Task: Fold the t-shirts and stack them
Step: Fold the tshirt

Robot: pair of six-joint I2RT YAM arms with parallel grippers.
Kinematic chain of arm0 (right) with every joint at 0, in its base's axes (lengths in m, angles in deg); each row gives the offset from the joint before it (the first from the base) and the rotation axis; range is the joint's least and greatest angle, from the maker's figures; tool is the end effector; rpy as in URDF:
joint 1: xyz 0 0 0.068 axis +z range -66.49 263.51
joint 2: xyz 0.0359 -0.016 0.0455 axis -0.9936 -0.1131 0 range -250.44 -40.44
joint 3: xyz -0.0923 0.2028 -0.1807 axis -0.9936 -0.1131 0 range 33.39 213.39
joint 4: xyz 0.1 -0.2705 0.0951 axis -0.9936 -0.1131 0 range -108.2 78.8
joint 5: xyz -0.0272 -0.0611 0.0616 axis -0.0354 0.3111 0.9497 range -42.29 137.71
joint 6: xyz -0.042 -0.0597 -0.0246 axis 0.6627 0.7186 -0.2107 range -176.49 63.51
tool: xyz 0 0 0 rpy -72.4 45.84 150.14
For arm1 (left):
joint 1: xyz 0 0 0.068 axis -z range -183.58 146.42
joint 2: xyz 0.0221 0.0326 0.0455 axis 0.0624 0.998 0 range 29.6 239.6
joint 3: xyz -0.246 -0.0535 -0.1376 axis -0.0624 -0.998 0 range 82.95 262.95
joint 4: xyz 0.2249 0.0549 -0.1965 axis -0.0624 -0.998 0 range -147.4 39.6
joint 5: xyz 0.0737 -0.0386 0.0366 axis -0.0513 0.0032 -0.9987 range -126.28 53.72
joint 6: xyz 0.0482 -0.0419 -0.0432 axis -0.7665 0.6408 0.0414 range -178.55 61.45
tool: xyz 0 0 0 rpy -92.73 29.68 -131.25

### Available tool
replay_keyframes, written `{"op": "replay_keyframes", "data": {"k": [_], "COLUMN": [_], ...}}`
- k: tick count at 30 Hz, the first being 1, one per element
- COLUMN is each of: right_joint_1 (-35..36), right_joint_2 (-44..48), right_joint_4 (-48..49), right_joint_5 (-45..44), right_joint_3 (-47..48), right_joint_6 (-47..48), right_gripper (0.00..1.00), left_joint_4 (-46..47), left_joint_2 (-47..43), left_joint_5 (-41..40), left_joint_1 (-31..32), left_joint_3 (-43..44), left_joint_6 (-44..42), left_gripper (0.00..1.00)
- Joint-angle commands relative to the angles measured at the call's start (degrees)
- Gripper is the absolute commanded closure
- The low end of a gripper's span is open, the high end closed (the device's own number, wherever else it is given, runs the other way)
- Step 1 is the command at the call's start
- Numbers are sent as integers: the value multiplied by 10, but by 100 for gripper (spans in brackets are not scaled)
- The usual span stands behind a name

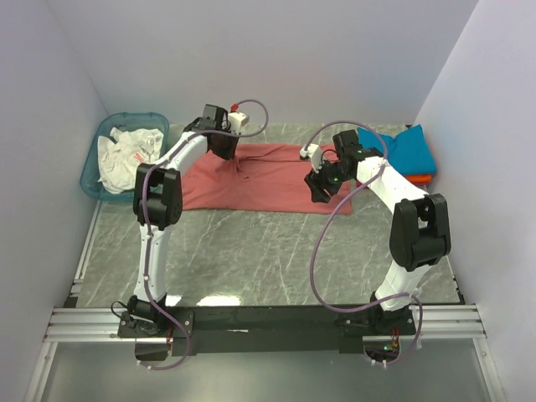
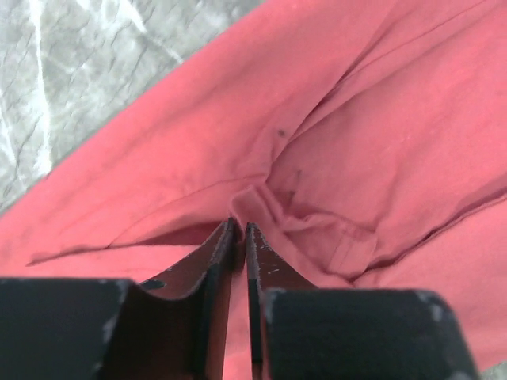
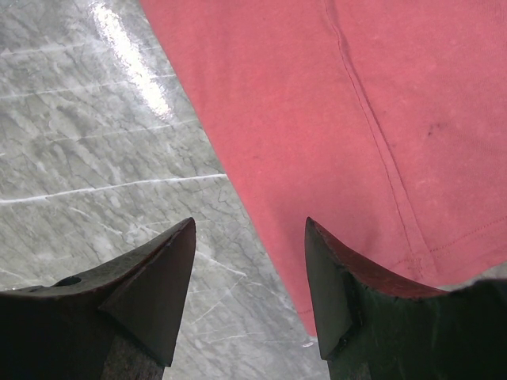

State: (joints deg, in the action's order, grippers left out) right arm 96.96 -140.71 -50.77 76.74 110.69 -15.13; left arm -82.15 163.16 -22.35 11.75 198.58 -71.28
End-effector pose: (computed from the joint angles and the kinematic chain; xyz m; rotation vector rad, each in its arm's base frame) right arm 0.4013 0.1286 0.2132 -1.3013 2.1632 0.4847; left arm 0.5697 -0.1724 0.1783 0.6937 2.3272 -0.3165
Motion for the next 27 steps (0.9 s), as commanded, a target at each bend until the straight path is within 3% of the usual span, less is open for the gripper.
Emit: {"op": "replay_keyframes", "data": {"k": [1, 8, 14, 18, 21, 27], "right_joint_1": [-4, -4, -4, -4, -4, -4], "right_joint_2": [22, 25, 28, 25, 24, 27], "right_joint_4": [5, 5, 6, 4, 4, 5], "right_joint_5": [10, 8, 13, 15, 15, 15], "right_joint_3": [1, 0, -1, 1, 2, -4], "right_joint_6": [-5, -4, -4, -5, -5, -4], "right_gripper": [36, 36, 35, 35, 35, 35], "left_joint_4": [40, 72, 153, 138, 95, 94], "left_joint_2": [-1, 0, -86, -86, -55, -37], "left_joint_5": [-5, -8, -71, -50, -64, -95], "left_joint_1": [13, 22, 22, 32, 43, 58], "left_joint_3": [25, 21, -80, -81, -38, -14], "left_joint_6": [15, 30, 36, 5, -17, -35], "left_gripper": [82, 77, 55, 55, 56, 58]}}
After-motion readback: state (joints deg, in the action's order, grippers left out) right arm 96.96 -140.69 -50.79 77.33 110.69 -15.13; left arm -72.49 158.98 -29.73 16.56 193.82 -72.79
